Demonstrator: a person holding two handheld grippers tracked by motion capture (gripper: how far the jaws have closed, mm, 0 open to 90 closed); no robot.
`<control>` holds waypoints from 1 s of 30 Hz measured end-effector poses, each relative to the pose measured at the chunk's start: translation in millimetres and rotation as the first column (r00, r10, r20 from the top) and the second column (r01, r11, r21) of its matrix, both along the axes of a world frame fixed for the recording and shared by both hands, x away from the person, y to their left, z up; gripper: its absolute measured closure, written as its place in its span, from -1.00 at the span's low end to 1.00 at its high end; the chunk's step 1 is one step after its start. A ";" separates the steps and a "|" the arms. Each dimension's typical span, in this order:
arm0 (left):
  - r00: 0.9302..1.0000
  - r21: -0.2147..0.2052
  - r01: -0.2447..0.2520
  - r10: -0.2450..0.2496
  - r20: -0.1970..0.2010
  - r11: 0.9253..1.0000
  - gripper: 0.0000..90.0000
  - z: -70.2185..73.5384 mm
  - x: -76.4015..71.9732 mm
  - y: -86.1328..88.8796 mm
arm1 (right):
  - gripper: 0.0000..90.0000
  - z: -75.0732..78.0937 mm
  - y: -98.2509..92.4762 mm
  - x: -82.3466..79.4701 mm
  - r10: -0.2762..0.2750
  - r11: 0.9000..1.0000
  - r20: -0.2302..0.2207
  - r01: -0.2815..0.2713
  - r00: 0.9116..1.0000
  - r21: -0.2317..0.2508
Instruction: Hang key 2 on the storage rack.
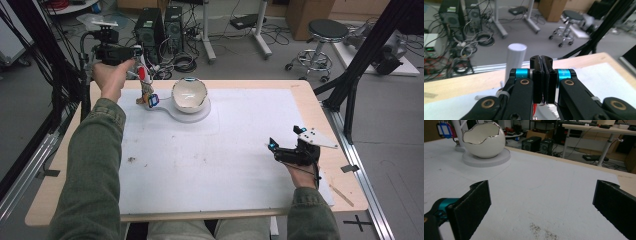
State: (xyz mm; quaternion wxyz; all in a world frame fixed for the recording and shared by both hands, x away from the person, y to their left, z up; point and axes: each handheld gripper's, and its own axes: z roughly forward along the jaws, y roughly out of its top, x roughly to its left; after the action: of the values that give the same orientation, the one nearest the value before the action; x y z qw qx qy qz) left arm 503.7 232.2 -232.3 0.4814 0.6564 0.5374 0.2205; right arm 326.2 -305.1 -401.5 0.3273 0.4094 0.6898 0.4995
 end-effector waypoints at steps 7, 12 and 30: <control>1.000 0.011 -0.003 0.003 -0.013 1.000 0.95 -3.3 3.1 -1.3 | -0.98 -0.8 0.6 -0.4 0.000 1.000 -0.004 0.000 1.000 -0.018; 0.998 0.031 0.022 -0.020 -0.062 0.999 0.95 -9.3 6.8 -3.5 | -0.98 -0.6 -0.1 -1.5 -0.004 1.000 -0.005 0.004 1.000 -0.013; 0.996 -0.193 0.013 -0.029 -0.080 0.981 -0.08 -34.9 -2.2 28.1 | -0.98 -0.5 2.0 -0.3 0.002 1.000 -0.001 -0.002 1.000 -0.018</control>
State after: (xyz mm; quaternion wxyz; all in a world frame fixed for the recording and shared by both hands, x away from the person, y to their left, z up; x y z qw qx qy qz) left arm 501.5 260.3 -267.3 0.5223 0.6209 0.5687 0.1351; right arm 325.8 -303.1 -402.0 0.3301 0.4060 0.6947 0.4936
